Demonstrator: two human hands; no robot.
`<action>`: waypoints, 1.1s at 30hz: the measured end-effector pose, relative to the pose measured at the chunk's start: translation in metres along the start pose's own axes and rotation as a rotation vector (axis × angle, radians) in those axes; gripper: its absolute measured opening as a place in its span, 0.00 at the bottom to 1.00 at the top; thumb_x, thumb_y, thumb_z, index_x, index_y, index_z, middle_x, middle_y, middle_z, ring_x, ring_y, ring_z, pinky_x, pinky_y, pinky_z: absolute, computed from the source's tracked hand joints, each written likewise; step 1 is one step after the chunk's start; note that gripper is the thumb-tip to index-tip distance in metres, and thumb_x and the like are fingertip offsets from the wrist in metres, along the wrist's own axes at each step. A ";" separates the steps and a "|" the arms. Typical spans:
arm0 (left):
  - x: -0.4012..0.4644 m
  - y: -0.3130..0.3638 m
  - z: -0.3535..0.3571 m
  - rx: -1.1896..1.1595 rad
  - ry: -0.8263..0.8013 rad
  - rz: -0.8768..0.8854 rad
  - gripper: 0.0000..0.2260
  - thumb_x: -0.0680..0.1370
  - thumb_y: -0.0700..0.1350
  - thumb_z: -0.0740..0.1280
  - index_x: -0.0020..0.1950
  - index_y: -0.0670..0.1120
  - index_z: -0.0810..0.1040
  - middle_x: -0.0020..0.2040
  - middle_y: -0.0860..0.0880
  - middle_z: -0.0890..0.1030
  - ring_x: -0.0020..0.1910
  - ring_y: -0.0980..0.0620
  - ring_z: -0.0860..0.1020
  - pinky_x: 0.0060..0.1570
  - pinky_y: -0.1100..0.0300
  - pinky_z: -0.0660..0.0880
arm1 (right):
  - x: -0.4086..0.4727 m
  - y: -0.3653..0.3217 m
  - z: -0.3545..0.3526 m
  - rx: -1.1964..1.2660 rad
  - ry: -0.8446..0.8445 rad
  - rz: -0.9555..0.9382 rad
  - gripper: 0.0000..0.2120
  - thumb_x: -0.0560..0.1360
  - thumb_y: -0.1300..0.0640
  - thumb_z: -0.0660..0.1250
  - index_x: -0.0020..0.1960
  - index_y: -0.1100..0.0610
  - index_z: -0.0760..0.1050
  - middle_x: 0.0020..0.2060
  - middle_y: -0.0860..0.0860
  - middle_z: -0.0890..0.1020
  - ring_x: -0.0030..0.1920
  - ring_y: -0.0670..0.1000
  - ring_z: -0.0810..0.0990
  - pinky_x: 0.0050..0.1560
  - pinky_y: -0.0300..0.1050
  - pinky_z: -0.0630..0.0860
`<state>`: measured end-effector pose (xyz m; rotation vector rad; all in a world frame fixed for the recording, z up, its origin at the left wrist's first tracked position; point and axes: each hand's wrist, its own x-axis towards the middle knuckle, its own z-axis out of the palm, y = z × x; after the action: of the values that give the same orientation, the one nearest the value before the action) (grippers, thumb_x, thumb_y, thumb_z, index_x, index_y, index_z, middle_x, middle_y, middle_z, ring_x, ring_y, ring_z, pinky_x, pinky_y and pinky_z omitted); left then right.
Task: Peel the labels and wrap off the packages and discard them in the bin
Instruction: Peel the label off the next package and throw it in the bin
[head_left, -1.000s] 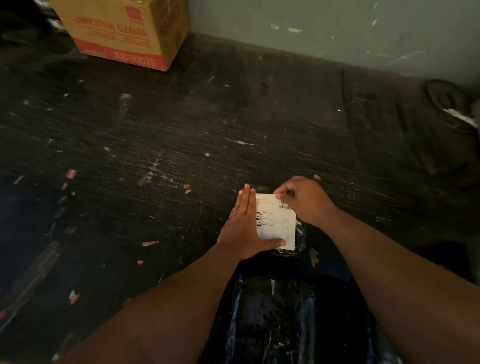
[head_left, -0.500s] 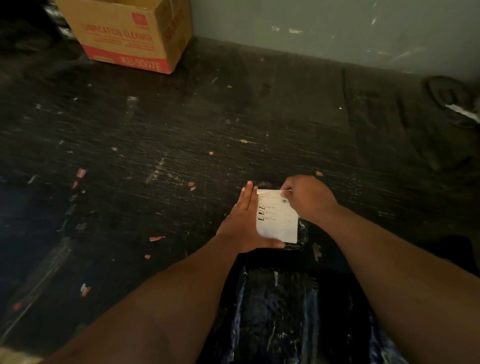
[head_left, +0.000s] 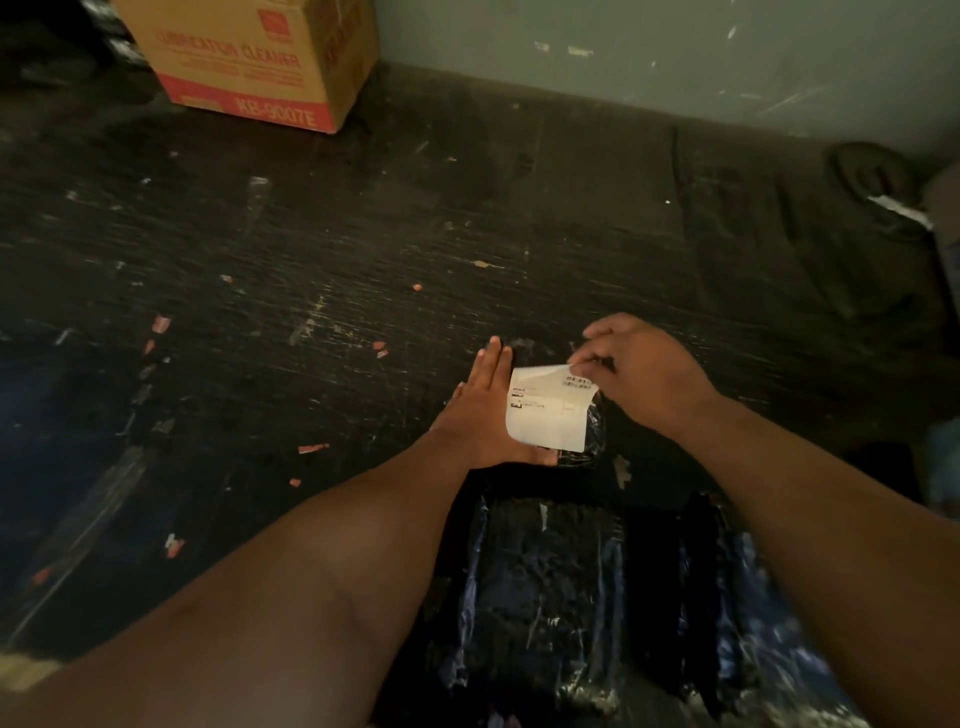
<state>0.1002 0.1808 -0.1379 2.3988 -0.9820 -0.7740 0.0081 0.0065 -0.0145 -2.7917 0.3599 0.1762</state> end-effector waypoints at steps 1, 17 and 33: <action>-0.001 0.000 -0.001 0.027 0.001 0.014 0.71 0.60 0.72 0.78 0.82 0.46 0.33 0.80 0.52 0.27 0.80 0.52 0.32 0.78 0.41 0.45 | -0.001 -0.002 0.001 -0.015 0.014 0.009 0.09 0.79 0.49 0.66 0.57 0.46 0.82 0.60 0.46 0.79 0.55 0.47 0.78 0.57 0.47 0.75; -0.006 -0.001 0.010 -0.103 0.062 0.051 0.63 0.66 0.62 0.81 0.83 0.44 0.39 0.82 0.52 0.33 0.80 0.54 0.33 0.80 0.50 0.41 | -0.021 -0.031 -0.002 -0.185 -0.085 0.079 0.11 0.80 0.50 0.63 0.58 0.48 0.81 0.53 0.49 0.82 0.51 0.50 0.79 0.53 0.52 0.78; -0.009 -0.004 0.001 0.019 -0.008 0.068 0.60 0.68 0.61 0.80 0.84 0.50 0.39 0.82 0.53 0.31 0.80 0.52 0.33 0.78 0.48 0.44 | -0.062 -0.043 -0.024 -0.170 -0.063 0.081 0.10 0.80 0.52 0.63 0.58 0.48 0.80 0.53 0.48 0.83 0.51 0.49 0.79 0.51 0.45 0.74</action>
<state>0.0959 0.1898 -0.1383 2.3670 -1.0732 -0.7530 -0.0379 0.0516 0.0309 -2.9318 0.4626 0.3277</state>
